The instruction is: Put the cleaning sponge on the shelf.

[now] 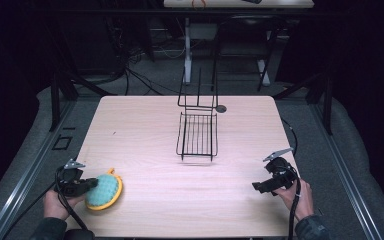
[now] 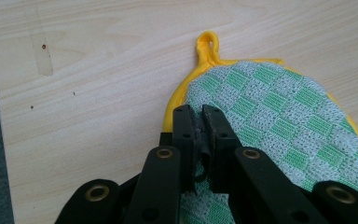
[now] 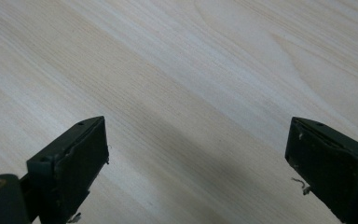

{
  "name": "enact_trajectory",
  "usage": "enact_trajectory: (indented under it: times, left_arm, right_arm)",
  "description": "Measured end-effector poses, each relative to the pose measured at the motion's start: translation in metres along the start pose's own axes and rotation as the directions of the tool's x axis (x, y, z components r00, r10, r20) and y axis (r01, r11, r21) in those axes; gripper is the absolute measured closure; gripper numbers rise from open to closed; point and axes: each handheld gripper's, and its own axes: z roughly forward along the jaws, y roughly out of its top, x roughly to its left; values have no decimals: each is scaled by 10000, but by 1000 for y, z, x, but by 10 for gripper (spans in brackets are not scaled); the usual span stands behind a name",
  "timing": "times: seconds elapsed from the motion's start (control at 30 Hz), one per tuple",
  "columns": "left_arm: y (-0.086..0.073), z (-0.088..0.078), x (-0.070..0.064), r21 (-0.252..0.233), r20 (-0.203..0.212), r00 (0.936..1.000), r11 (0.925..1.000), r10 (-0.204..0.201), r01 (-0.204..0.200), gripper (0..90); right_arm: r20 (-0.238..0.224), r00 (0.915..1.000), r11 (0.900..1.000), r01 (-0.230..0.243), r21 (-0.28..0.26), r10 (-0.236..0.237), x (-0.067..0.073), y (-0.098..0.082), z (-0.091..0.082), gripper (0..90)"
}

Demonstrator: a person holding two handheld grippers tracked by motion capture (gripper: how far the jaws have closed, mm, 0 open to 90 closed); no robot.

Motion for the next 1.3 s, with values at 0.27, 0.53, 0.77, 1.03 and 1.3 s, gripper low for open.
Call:
enact_trajectory:
  times: [0.27,0.53,0.77,1.03,1.3]
  left_arm:
    - [2,-8,-1,-374,-39,10000,9993,92,-93,871]
    - [5,-22,-3,-881,-120,9997,9959,212,-222,878]
    - [9,-33,-10,-1257,-242,9991,9914,341,-368,880]
    - [15,-45,-16,-1553,-402,9974,9857,599,-655,878]
    - [18,-50,-21,-1799,-414,9968,9808,691,-755,877]
  right_arm:
    - [83,9998,9997,173,-149,-172,0,-1,-2,52]
    - [63,9999,9999,124,-116,-124,-2,-1,-3,52]
    - [28,9999,9999,131,-93,-131,-1,-1,-3,50]
    - [30,9999,9998,127,-125,-127,-1,-1,-3,50]
    - [97,9998,9998,168,-109,-167,-2,-1,-2,51]
